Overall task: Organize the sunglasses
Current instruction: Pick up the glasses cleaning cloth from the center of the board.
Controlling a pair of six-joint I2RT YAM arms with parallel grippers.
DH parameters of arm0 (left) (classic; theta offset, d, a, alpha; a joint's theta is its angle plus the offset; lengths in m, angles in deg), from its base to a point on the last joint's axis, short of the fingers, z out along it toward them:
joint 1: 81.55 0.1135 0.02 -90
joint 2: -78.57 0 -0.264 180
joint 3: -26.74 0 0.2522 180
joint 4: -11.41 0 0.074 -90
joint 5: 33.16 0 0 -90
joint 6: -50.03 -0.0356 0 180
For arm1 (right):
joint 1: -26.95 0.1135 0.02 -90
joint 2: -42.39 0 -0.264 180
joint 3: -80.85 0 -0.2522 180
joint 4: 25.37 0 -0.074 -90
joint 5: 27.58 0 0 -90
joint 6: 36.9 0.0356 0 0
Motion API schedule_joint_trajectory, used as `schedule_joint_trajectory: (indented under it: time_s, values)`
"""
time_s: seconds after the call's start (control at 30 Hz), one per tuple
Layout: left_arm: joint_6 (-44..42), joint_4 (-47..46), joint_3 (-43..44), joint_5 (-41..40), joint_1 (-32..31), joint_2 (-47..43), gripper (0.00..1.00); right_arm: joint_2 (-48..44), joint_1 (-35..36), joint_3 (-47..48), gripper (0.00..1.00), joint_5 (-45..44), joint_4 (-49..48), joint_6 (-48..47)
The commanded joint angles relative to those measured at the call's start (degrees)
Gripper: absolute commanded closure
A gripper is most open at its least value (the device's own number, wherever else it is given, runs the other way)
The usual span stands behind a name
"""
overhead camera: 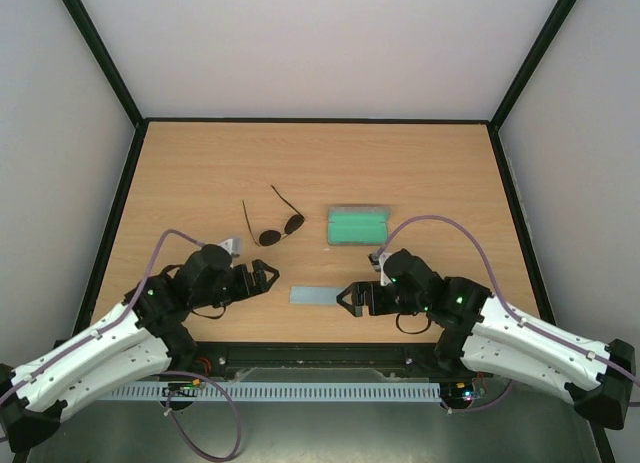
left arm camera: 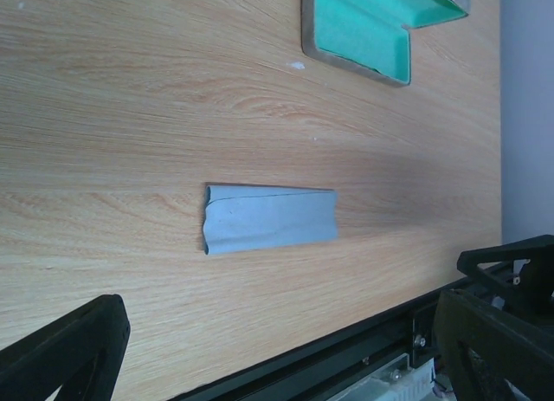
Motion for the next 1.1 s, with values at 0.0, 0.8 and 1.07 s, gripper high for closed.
schedule_joint_trajectory:
  time_s: [0.0, 0.8, 1.07]
  values:
    - [4.39, -6.28, -3.15, 0.67, -0.24, 0.08, 0.01, -3.05, -0.19, -2.12, 0.01, -4.38, -2.32, 5.22]
    - [-2.27, -8.33, 4.21, 6.06, 1.01, 18.64, 0.01, 7.95, -0.23, 3.65, 0.01, -11.55, 4.25, 1.59]
    - [-5.8, -4.61, 5.19, 4.71, 2.21, 17.07, 0.01, 8.08, -0.3, 4.64, 0.01, -14.87, 5.23, 3.49]
